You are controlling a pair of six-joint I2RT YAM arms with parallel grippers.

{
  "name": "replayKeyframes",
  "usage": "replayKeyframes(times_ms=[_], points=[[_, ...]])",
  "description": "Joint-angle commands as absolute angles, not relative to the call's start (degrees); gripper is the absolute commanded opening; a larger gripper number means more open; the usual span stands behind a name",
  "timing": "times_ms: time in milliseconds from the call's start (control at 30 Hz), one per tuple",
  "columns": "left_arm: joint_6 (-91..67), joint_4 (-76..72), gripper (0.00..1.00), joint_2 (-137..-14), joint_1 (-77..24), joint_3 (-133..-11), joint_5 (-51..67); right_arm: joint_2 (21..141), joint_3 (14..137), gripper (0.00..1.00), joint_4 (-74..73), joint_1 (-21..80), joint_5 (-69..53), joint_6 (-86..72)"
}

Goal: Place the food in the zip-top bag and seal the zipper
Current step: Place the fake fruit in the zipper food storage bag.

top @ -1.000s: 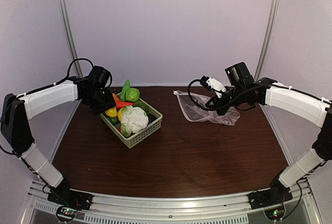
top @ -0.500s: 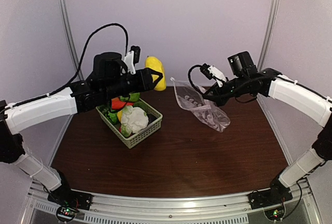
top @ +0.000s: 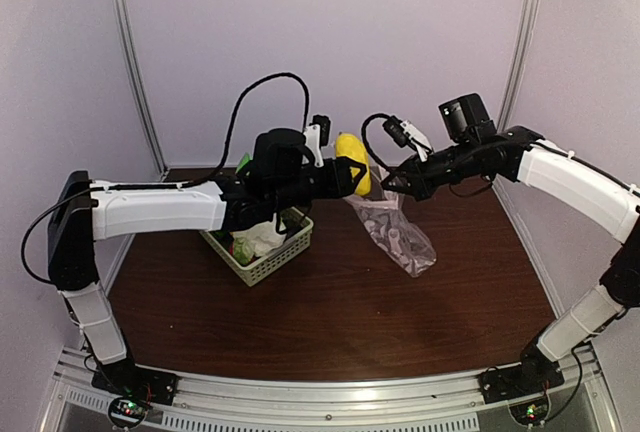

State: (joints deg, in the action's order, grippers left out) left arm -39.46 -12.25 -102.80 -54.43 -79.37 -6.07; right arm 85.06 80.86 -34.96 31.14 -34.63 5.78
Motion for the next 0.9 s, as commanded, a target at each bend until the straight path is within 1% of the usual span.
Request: replayKeyframes(times_ms=[0, 33, 67, 133, 167, 333, 433, 467, 500, 533, 567, 700, 767, 867], points=[[-41.07, -17.00, 0.54, -104.15, -54.63, -82.29, -6.87, 84.73, 82.07, 0.00, -33.91, 30.45, -39.21, 3.46], [-40.94, -16.98, 0.59, -104.29, -54.64, -82.65, -6.44, 84.76, 82.16, 0.00, -33.76, 30.35, -39.76, 3.25], [-40.80, -16.43, 0.66, -104.30, -54.71, -83.12, -6.45, 84.83, 82.13, 0.00, -33.54, 30.14, -40.32, 2.87], [-40.74, -14.27, 0.84, -104.25, -54.74, -84.46, -7.17, 84.83, 82.03, 0.00, -32.73, 29.29, -41.04, 2.00], [-40.51, -13.56, 0.87, -104.12, -54.74, -84.88, -7.28, 84.88, 81.82, 0.00, -32.26, 28.80, -41.26, 1.50], [-38.91, -12.23, 0.89, -102.53, -54.74, -85.16, -7.52, 85.34, 80.92, 0.00, -30.52, 25.67, -43.15, 0.01], [-34.76, -12.01, 0.90, -99.99, -54.75, -85.04, -7.77, 85.21, 80.08, 0.00, -29.85, 24.20, -43.48, 0.00], [-33.08, -11.02, 0.90, -98.74, -54.69, -84.89, -8.72, 85.13, 79.79, 0.00, -29.66, 23.76, -43.24, 0.00], [-31.72, -9.42, 0.93, -97.46, -54.60, -84.59, -10.20, 85.08, 79.58, 0.00, -29.65, 23.35, -42.58, 0.04], [-30.49, -7.31, 0.97, -96.14, -54.40, -84.25, -12.16, 85.11, 79.59, 0.00, -29.81, 22.98, -41.81, 0.37], [-29.40, -4.75, 0.98, -94.87, -53.94, -83.80, -13.73, 85.19, 79.96, 0.00, -30.21, 22.32, -41.22, 1.33], [-28.66, 9.75, 0.98, -91.47, -49.08, -82.85, -16.63, 86.30, 85.00, 0.00, -34.24, 17.56, -36.46, 6.23], [-31.69, 17.43, 0.98, -90.02, -45.81, -81.55, -17.22, 86.92, 83.62, 0.00, -34.79, 17.52, -35.23, 7.69], [-35.18, 23.95, 0.98, -87.49, -42.07, -76.47, -16.95, 89.01, 85.01, 0.00, -41.32, 19.63, -35.17, 14.12]])
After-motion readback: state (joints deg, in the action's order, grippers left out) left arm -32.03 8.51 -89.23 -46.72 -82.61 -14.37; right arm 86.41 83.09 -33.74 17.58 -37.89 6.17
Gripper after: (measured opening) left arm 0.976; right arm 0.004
